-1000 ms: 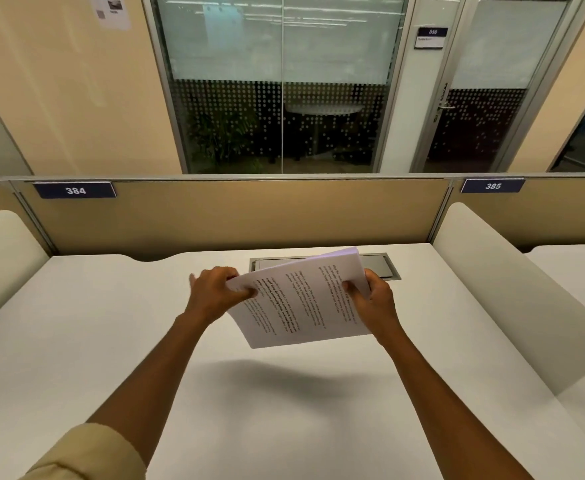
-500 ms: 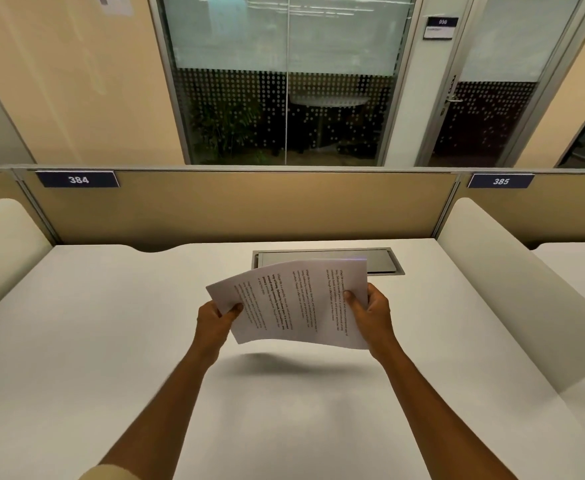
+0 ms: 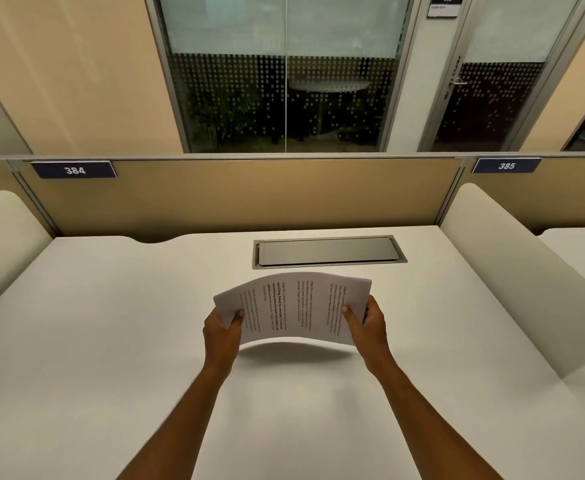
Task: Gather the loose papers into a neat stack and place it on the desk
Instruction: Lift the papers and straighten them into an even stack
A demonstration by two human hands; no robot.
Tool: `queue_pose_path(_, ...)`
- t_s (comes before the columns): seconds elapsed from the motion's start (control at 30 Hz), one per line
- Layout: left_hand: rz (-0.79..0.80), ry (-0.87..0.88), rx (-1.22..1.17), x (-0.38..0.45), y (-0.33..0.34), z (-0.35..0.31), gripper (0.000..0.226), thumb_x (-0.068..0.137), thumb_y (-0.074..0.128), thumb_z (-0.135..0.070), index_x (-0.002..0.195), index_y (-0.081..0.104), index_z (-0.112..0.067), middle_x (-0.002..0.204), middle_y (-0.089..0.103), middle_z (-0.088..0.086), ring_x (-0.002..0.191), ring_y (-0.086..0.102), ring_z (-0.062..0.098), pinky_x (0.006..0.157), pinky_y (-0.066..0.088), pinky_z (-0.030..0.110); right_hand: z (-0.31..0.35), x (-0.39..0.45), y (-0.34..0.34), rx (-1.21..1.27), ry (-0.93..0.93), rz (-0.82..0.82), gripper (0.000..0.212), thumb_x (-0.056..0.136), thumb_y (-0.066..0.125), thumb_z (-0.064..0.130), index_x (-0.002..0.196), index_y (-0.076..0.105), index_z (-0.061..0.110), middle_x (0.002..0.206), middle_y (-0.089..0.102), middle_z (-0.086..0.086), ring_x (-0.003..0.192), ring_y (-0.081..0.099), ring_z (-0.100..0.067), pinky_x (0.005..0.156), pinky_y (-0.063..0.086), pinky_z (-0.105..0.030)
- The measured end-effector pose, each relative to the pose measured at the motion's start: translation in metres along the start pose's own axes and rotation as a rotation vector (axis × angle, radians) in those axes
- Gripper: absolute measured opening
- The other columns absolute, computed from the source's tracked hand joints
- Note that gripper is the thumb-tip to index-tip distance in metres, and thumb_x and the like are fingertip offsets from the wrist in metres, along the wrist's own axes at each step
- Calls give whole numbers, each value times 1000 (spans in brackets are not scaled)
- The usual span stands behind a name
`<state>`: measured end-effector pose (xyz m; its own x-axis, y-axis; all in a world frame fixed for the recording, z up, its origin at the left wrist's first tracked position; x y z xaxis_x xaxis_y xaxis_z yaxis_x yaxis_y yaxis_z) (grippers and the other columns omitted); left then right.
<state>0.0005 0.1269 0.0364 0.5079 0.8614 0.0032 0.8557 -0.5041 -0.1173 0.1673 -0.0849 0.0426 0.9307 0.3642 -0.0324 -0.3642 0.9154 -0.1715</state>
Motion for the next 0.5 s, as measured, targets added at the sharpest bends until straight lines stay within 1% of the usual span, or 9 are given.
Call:
queue_pose_path(0.1,32,-29,13,-5,-1,8,27,96,56,-7,122,57,-6,110,66,13,100,66,29,77,58,33,-14,-5,2,4,50,6,31,94,59,17,120,47,30,109,62,1,100,64,-22,76,58,-32)
queue_pose_path(0.17,54,-47,17,-7,-2,11,30,96,56,-8,125,55,-8,114,65,14,104,64,29,81,58,36,-22,-8,4,5,77,8,33,95,58,18,122,45,30,111,61,0,103,62,-21,76,57,-30)
queue_pose_path(0.23,72,-60,16,-8,-3,13,32,96,56,-9,128,54,-10,116,65,13,105,64,28,82,58,35,-26,-10,7,-12,98,8,36,95,57,17,127,42,27,113,59,-1,105,60,-22,81,58,-36)
queue_pose_path(0.3,90,-61,10,-9,-4,14,33,96,56,-8,129,53,-10,116,64,12,106,63,27,79,58,30,-27,-9,8,-37,114,13,39,96,55,16,130,39,25,114,58,-2,106,59,-23,86,57,-43)
queue_pose_path(0.37,101,-51,15,-9,-5,14,33,96,55,-8,129,52,-11,115,64,11,105,63,26,75,57,25,-25,-7,9,-54,117,22,40,96,55,16,131,38,24,115,57,-2,106,58,-23,88,56,-45)
queue_pose_path(0.5,91,-26,28,-8,-2,11,32,98,52,-9,130,50,-11,114,63,10,102,63,25,73,56,24,-17,-2,9,-89,84,29,37,96,54,15,128,37,24,115,56,-2,104,59,-24,86,57,-46)
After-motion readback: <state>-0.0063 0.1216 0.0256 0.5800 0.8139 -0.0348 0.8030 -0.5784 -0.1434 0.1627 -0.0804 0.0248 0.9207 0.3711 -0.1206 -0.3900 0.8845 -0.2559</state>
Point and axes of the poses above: each hand's wrist, its own x-axis towards the middle knuckle, its own y-axis out of the palm, z = x × y, the point moved 1 cm from there along x, towards the middle knuckle
